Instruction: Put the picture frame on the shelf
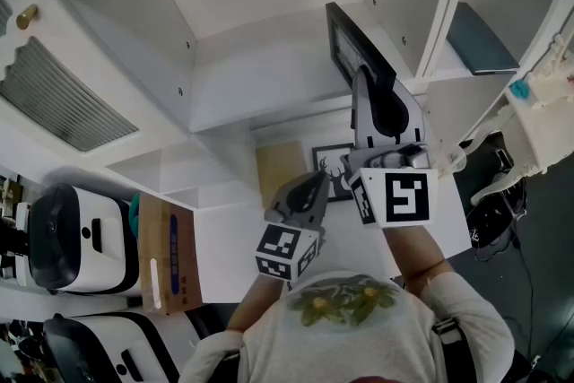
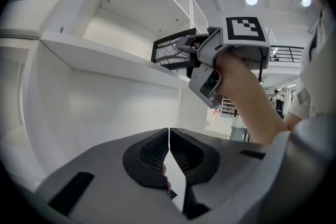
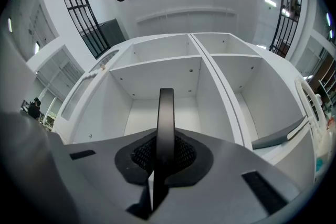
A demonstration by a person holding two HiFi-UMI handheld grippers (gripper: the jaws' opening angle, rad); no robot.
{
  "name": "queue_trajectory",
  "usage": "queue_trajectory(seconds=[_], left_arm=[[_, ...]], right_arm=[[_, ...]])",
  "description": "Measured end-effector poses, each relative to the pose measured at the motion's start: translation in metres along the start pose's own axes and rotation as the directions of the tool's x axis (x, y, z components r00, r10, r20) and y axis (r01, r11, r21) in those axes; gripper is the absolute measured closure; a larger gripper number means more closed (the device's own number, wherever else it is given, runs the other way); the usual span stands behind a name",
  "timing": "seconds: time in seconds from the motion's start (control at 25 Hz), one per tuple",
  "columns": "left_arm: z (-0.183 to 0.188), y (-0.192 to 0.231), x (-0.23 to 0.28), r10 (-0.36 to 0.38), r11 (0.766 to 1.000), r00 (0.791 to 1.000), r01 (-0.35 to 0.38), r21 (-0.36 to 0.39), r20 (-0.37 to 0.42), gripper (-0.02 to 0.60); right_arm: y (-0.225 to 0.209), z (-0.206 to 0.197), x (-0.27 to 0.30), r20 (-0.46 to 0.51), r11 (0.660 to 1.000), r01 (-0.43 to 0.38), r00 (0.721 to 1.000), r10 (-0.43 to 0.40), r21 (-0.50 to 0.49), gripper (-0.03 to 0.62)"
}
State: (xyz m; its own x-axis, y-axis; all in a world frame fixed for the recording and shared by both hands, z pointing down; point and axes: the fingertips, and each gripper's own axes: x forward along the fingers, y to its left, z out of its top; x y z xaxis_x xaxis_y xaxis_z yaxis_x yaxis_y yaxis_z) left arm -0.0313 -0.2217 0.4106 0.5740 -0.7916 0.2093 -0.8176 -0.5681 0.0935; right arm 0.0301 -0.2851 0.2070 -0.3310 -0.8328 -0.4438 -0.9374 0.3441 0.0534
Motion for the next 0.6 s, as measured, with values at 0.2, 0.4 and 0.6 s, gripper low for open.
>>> queue_trajectory(seconds=[0.2, 0.4, 0.6], left_arm=[[-0.001, 0.001, 0.001, 0.000, 1.000, 1.000, 0.000, -0.003, -0.002, 0.548], [-0.002, 0.003, 0.003, -0.002, 1.000, 1.000, 0.002, -0.005, -0.006, 0.548], [-0.003, 0.004, 0.004, -0.005, 1.000, 1.000, 0.005, -0.007, -0.009, 0.548]], right_arm=[[0.000, -0.004, 0.006, -0.006, 1.000, -0.001, 1.000, 0.001, -0.001, 0.557], [0.000, -0.007, 0.011, -0.013, 1.000, -0.002, 1.000, 0.002, 0.001, 0.557], [-0.001, -0.008, 0.016, -0.017, 1.000, -0.002, 1.000, 0.002, 0.001, 0.557]])
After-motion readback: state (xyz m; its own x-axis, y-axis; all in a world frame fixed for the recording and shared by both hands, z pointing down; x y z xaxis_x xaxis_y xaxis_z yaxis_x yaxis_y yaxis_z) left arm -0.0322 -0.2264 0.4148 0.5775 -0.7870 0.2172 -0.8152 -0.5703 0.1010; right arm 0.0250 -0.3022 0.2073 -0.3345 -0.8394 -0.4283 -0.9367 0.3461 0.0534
